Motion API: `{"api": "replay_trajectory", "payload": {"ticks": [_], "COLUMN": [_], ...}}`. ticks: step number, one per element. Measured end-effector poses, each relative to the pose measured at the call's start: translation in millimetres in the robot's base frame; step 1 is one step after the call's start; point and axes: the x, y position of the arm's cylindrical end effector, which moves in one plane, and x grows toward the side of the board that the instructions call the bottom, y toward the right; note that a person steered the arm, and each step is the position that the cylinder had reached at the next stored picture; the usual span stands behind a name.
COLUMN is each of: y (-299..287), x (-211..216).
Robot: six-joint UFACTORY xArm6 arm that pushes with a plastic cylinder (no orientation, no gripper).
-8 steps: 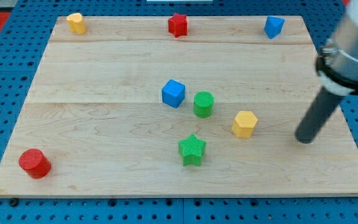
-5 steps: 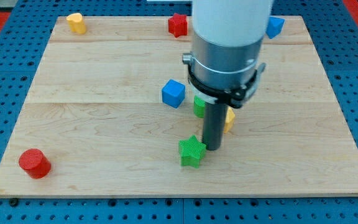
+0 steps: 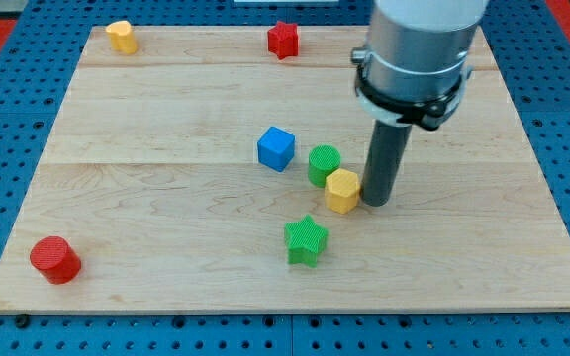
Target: Place the yellow hexagon towards the bottom of the blue cube
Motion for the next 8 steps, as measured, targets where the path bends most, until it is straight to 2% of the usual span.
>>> {"api": "replay_trajectory", "payload": {"ticks": [4, 7, 8], "y": [-59, -140, -117], "x": [4, 4, 2]}}
